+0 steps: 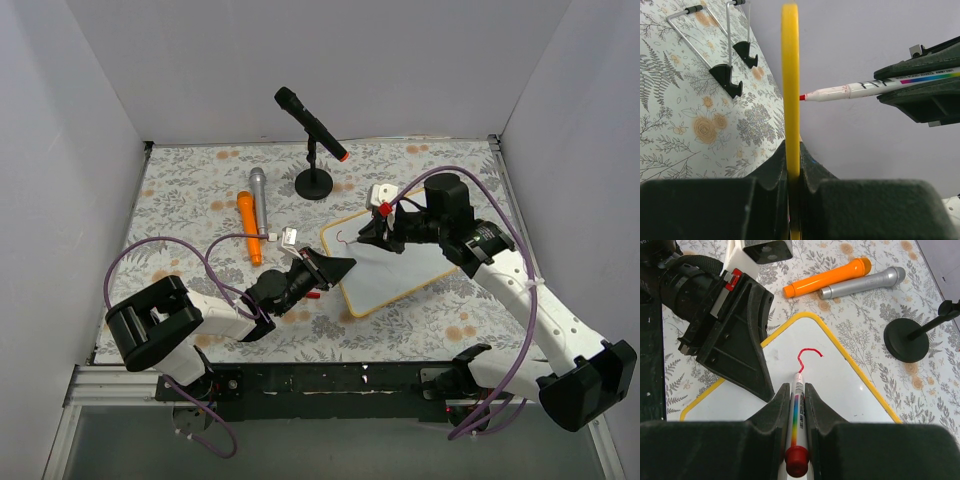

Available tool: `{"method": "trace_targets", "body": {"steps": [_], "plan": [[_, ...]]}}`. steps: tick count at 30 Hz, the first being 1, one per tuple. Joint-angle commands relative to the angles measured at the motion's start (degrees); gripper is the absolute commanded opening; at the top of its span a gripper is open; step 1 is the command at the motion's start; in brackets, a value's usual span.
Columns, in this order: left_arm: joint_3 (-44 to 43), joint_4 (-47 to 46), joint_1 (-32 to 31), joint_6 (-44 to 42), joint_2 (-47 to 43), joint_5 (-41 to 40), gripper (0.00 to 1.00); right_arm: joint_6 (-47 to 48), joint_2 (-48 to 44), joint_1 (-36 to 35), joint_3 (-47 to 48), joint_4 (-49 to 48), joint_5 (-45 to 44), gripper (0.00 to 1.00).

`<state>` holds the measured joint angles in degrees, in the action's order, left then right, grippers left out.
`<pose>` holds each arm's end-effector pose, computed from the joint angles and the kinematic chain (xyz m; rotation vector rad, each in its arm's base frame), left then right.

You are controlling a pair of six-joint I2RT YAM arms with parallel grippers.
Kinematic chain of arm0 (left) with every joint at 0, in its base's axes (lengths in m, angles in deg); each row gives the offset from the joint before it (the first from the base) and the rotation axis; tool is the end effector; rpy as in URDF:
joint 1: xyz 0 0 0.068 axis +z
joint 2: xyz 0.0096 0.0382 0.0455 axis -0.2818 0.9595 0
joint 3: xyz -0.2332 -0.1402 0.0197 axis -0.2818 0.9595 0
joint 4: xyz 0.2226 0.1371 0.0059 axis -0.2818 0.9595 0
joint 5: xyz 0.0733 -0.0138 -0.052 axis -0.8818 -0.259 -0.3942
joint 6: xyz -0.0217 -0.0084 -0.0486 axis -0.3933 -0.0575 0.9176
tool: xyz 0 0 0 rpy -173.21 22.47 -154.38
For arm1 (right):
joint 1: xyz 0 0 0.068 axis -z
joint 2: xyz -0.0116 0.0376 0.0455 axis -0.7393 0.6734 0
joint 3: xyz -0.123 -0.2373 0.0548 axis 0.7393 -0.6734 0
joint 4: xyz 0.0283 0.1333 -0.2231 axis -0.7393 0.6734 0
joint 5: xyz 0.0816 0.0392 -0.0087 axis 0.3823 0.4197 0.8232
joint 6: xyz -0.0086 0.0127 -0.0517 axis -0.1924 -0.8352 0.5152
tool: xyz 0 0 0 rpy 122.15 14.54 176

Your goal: Write a sentence on the whiteboard

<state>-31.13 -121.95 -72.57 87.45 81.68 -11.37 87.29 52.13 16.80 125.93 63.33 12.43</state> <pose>0.1573 -0.2257 0.1947 -0.7719 1.7068 -1.9331 0.1994 0.1442 0.3598 -1.3345 1.4307 0.6489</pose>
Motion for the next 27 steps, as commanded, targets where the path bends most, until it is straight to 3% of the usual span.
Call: {"method": "trace_targets", "body": {"steps": [1,15,27], "plan": [[-1.5,-22.8,-0.3,0.2,-3.2,0.2,0.0,2.0,-0.9,0.0,-1.6,3.1,0.5,0.01],[-2.1,-22.8,-0.2,0.5,-2.1,0.8,0.0,0.2,1.1,-0.1,-0.5,1.9,6.5,0.01],[0.2,-24.0,-0.3,0.3,-2.0,0.1,0.0,-1.8,1.9,0.4,6.1,2.0,9.5,0.01]]}}
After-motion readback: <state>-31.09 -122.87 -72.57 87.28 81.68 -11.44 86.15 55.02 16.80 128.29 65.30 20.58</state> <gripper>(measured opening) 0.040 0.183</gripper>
